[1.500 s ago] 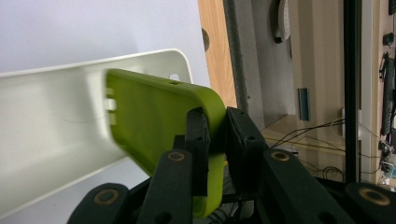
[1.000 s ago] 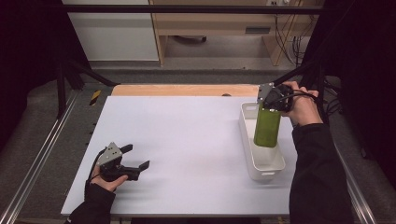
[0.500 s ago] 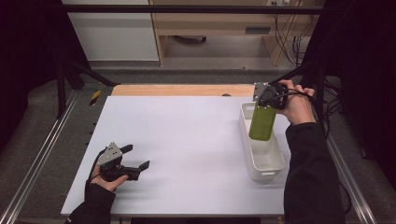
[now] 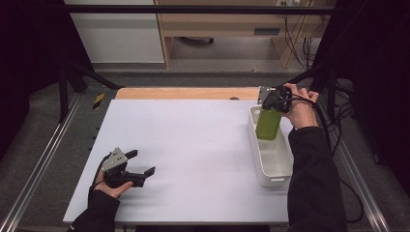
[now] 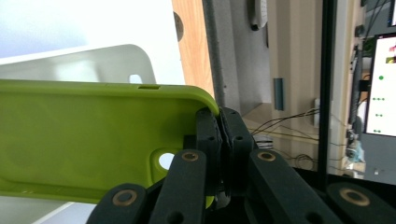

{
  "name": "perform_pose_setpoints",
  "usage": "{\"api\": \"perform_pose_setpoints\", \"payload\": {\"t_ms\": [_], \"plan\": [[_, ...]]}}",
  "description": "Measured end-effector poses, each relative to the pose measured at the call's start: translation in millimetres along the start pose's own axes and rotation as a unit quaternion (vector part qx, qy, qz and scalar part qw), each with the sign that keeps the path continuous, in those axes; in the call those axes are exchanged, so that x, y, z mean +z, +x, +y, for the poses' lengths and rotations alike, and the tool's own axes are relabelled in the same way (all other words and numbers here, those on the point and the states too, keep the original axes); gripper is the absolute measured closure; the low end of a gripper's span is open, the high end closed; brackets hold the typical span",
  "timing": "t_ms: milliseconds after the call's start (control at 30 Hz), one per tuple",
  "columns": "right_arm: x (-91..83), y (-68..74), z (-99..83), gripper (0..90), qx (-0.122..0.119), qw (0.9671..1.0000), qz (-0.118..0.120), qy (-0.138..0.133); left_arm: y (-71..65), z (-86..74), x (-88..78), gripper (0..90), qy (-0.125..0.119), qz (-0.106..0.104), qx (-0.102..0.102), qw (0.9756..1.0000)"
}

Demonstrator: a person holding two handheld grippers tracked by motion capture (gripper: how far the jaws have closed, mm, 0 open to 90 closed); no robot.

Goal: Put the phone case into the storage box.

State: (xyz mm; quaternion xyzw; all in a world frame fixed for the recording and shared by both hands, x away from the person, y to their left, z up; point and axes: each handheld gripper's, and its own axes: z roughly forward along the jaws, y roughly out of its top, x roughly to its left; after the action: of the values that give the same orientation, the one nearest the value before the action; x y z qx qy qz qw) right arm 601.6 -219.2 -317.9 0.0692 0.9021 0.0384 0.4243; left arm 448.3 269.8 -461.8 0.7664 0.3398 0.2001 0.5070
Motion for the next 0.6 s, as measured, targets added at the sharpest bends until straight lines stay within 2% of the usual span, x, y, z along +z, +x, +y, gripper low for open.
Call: {"api": "perform_pose_setpoints", "payload": {"t_ms": [300, 433, 600], "plan": [[21.5, 3.3, 4.4, 87.8, -0.004, 0.9998, -0.021, 0.004, 0.8, -0.4, 0.2, 3.3, 0.002, 0.001, 0.000, 1.0000], [28.6, 4.6, 7.7, 87.7, -0.007, 0.9992, -0.040, 0.006, 0.9, -0.5, 0.5, 3.3, 0.002, 0.000, 0.000, 1.0000], [35.9, 7.8, 11.8, 87.7, -0.020, 0.9988, -0.043, 0.010, 1.1, -1.0, 1.0, 3.3, 0.003, 0.000, 0.000, 1.0000]]}}
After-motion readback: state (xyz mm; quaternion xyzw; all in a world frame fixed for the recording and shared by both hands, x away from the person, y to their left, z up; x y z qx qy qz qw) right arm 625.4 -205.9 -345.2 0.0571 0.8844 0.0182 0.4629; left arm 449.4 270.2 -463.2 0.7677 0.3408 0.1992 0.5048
